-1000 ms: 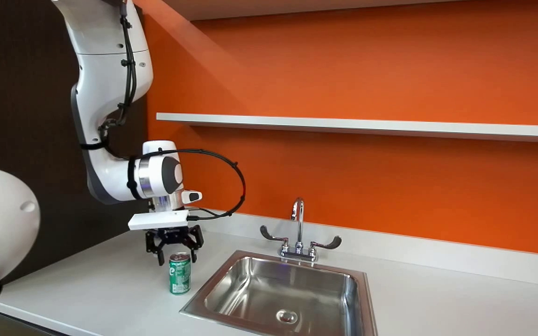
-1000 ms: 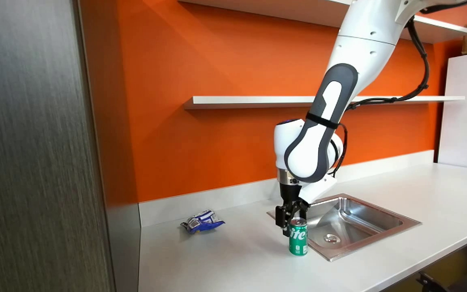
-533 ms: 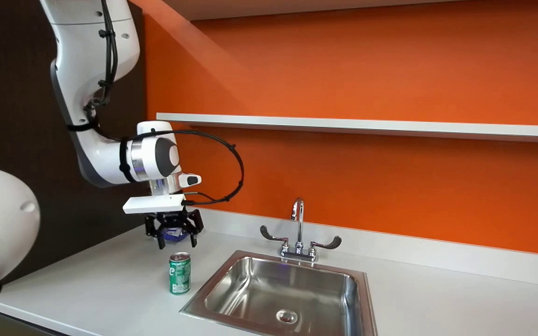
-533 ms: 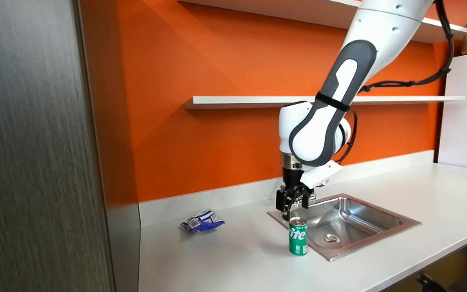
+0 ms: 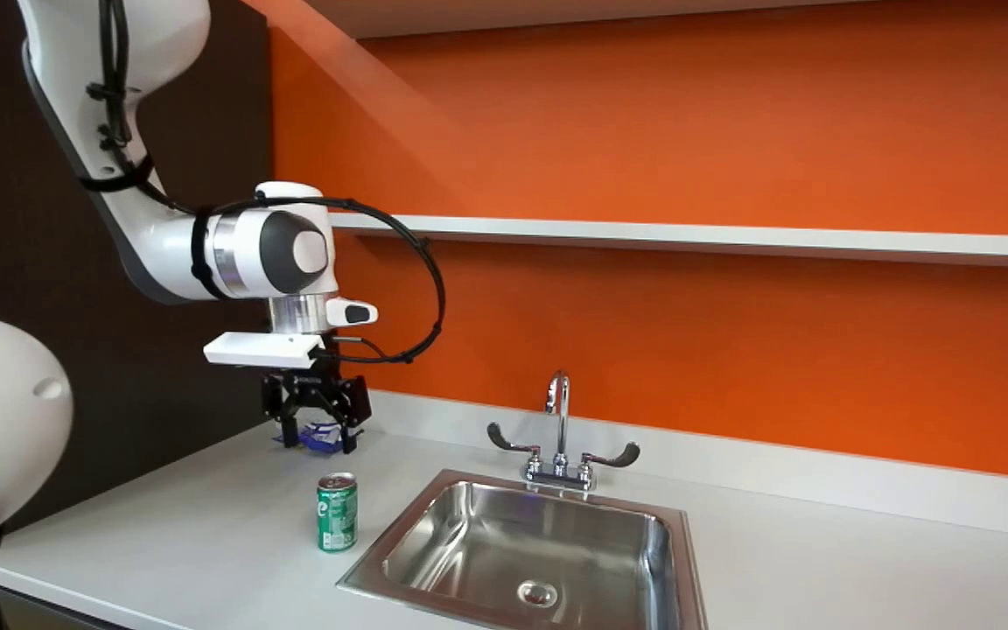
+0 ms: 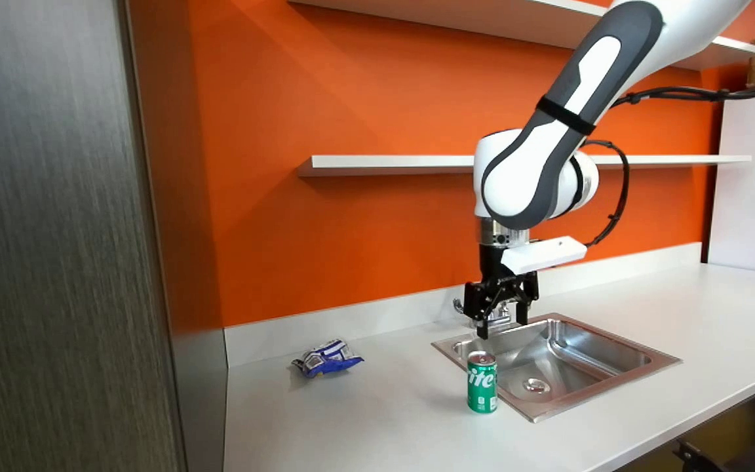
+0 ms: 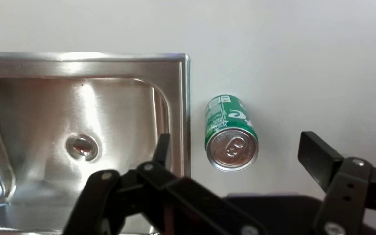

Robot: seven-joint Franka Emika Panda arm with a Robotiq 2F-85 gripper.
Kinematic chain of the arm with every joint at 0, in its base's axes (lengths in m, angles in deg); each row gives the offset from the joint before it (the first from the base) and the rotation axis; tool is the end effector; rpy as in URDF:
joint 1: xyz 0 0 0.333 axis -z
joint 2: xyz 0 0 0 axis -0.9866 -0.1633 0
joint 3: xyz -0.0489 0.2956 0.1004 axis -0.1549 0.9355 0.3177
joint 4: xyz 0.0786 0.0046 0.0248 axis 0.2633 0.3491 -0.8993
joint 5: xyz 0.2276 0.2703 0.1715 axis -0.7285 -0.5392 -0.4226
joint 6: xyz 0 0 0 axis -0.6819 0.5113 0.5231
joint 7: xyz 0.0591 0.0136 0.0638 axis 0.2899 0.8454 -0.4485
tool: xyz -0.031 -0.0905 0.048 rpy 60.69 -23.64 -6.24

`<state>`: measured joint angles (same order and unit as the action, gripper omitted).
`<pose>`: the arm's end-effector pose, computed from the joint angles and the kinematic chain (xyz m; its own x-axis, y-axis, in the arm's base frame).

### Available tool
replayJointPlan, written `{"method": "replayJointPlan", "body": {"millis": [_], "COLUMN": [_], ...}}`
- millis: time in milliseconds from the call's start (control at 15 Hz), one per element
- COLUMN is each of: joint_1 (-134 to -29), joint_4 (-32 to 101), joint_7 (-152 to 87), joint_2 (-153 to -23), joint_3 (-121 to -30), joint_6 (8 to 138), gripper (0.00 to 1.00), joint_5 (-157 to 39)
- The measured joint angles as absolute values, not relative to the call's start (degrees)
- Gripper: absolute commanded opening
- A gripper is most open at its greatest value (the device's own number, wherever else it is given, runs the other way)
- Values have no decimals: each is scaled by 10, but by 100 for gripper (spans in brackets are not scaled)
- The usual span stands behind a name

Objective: Remove the can from the sink

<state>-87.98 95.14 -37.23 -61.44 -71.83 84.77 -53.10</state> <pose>0.4112 0.0534 0.2970 0.9949 0.0816 0.0588 0.0767 -0.9937 0.0811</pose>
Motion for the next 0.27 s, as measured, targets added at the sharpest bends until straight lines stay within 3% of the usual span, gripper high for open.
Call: {"method": "replayJointPlan", "body": {"millis": [267], "joint_1": [-865], "joint_4": [988], "joint_7": [-381], "joint_2": [-540], "joint_3": [-716], "joint_6": [780], "gripper": [100], "joint_5": [-539]}}
